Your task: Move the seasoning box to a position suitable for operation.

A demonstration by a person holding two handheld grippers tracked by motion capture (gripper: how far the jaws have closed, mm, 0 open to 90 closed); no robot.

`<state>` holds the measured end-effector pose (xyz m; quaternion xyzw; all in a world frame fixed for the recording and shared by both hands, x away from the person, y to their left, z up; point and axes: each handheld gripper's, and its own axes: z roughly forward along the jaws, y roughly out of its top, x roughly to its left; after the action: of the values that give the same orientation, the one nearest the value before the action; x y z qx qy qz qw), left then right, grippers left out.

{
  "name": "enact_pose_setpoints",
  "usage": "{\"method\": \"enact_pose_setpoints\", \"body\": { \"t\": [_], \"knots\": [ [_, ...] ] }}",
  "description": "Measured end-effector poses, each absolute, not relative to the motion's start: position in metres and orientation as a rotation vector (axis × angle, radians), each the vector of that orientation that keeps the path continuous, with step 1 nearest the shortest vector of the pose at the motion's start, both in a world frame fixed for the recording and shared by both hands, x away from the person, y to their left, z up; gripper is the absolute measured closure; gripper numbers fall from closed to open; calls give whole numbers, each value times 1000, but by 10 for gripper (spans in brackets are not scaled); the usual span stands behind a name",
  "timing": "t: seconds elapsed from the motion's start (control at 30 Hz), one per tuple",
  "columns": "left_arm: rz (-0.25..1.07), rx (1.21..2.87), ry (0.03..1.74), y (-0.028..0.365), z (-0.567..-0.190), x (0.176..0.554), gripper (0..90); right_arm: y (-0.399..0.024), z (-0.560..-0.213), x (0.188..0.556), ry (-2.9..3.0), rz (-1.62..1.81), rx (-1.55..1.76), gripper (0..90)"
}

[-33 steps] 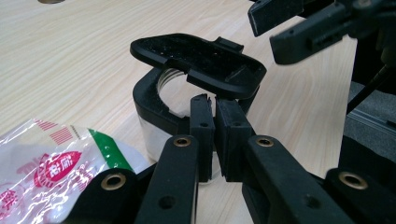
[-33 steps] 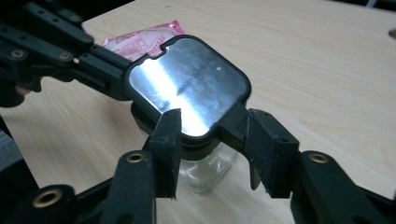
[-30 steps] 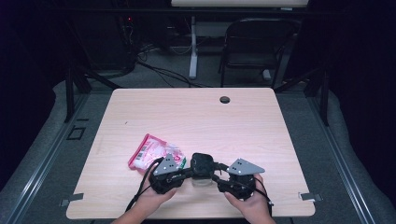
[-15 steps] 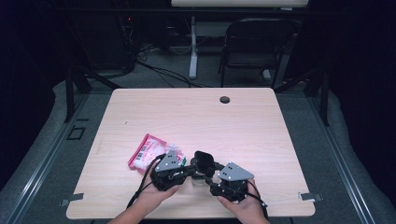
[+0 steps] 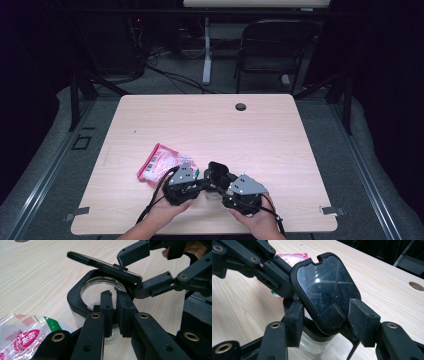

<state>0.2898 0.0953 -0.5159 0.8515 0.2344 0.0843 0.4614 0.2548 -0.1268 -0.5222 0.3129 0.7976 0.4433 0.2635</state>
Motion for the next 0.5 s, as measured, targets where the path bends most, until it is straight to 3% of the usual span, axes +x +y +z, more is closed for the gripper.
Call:
{"method": "enact_pose_setpoints", "body": {
  "t": [0.5],
  "knots": [
    [202, 2099, 564, 96, -520, 290, 843, -135, -519, 255, 2165, 1271, 912, 508]
  ]
}}
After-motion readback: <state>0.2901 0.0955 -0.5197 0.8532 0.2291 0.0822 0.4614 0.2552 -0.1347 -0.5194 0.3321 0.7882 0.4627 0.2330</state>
